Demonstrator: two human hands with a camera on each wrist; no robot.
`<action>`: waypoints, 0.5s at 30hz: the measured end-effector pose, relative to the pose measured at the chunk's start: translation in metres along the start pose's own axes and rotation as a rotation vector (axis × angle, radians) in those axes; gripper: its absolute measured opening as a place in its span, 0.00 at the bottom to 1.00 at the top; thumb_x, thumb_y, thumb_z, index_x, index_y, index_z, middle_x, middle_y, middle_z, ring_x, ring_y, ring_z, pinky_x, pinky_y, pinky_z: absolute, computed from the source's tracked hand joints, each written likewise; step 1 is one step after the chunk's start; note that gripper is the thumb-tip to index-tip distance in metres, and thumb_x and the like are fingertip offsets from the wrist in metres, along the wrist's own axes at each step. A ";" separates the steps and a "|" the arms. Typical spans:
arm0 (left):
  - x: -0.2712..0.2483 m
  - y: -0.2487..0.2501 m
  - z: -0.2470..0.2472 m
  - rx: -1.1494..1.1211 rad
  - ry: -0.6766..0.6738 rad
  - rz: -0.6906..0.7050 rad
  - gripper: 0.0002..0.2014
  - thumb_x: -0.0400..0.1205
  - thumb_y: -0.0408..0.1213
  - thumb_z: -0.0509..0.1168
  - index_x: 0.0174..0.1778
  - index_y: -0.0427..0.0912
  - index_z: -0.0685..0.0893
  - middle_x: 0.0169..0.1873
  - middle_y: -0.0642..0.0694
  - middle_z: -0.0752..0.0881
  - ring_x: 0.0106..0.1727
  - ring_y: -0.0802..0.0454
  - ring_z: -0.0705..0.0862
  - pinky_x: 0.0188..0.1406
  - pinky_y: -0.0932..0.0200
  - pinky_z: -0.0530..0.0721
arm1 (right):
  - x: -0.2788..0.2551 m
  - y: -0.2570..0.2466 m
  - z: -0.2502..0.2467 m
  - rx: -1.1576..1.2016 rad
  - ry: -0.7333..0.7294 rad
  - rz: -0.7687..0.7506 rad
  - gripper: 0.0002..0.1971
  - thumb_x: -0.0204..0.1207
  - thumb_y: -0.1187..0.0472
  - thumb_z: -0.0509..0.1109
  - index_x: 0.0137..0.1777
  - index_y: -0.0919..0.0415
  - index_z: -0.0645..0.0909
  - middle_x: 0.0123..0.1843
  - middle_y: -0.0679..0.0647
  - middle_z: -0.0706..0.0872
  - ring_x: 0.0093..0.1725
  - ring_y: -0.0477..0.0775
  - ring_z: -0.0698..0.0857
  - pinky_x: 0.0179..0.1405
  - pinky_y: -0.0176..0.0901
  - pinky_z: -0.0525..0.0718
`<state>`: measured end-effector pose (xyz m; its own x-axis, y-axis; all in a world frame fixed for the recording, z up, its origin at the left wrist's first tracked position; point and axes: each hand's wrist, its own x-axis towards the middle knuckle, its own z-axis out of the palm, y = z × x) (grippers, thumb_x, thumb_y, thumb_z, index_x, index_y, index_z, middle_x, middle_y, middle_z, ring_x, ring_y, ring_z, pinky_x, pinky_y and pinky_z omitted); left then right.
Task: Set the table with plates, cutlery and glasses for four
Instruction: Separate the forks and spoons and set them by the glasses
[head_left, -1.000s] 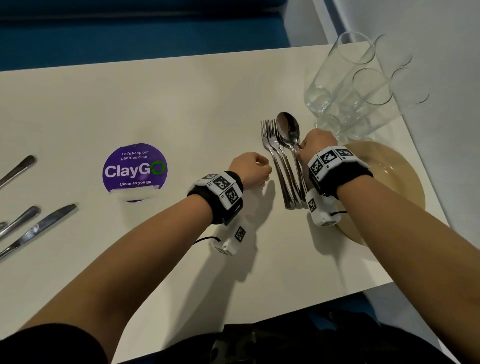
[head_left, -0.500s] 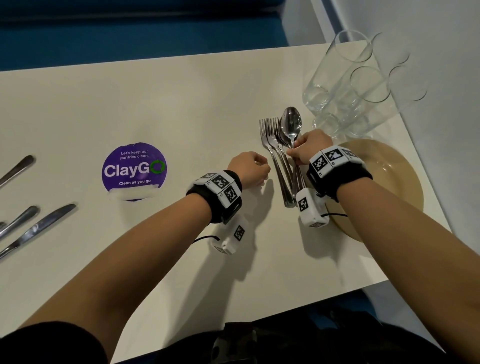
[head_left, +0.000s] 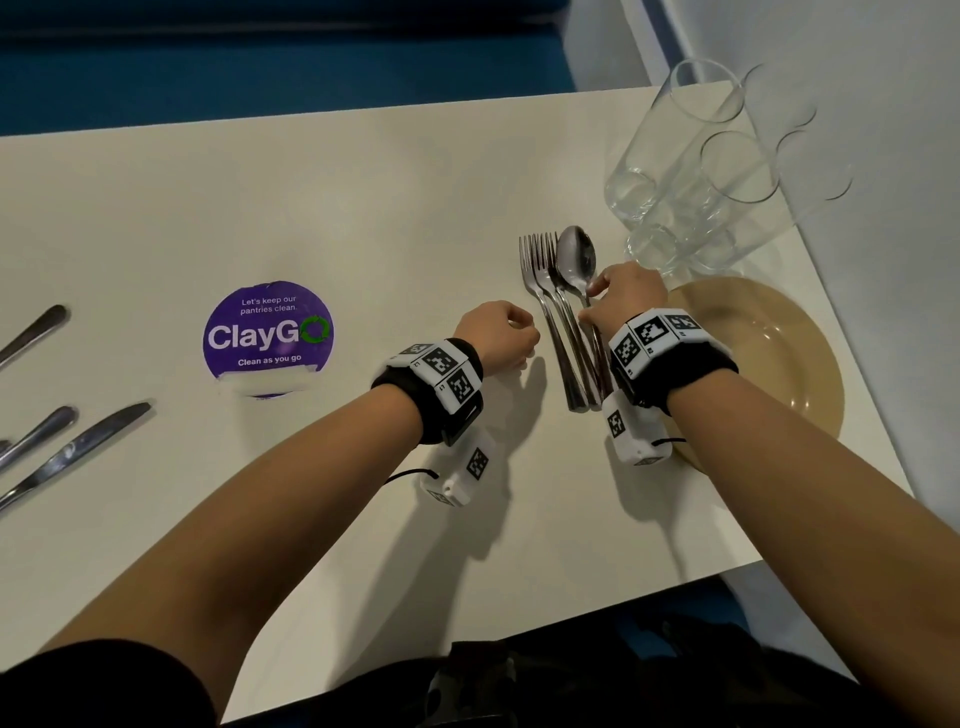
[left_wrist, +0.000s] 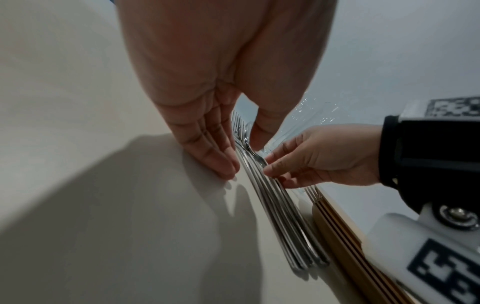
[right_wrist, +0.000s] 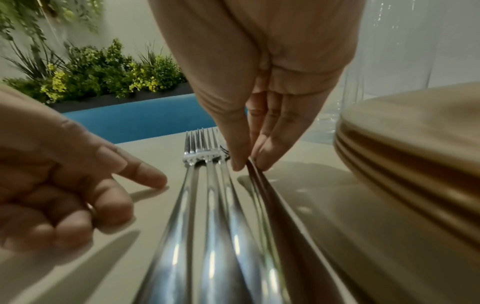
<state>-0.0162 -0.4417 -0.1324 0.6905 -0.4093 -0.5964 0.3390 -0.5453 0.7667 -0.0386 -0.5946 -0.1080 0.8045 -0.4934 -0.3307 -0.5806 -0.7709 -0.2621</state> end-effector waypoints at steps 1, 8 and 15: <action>0.000 0.000 0.000 -0.007 -0.001 -0.003 0.12 0.81 0.33 0.61 0.61 0.38 0.80 0.40 0.44 0.87 0.29 0.54 0.83 0.41 0.61 0.85 | 0.000 0.001 0.001 -0.003 -0.002 -0.001 0.09 0.69 0.66 0.75 0.49 0.64 0.88 0.50 0.60 0.90 0.52 0.58 0.87 0.43 0.37 0.77; 0.000 0.000 0.001 -0.015 0.000 -0.014 0.12 0.80 0.33 0.62 0.59 0.39 0.80 0.36 0.47 0.86 0.29 0.53 0.83 0.44 0.59 0.86 | 0.002 0.005 0.006 0.019 0.013 0.035 0.07 0.69 0.68 0.71 0.44 0.64 0.90 0.45 0.62 0.91 0.47 0.60 0.88 0.41 0.38 0.80; 0.001 0.000 0.001 -0.020 0.005 -0.021 0.11 0.80 0.33 0.62 0.58 0.38 0.80 0.32 0.48 0.86 0.28 0.52 0.83 0.42 0.59 0.86 | 0.001 0.005 0.006 0.022 0.101 0.001 0.09 0.72 0.63 0.74 0.52 0.62 0.87 0.51 0.61 0.89 0.54 0.61 0.86 0.49 0.42 0.80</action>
<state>-0.0166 -0.4427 -0.1329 0.6865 -0.3939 -0.6112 0.3661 -0.5390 0.7586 -0.0419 -0.5968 -0.1151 0.8116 -0.5332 -0.2387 -0.5834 -0.7617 -0.2819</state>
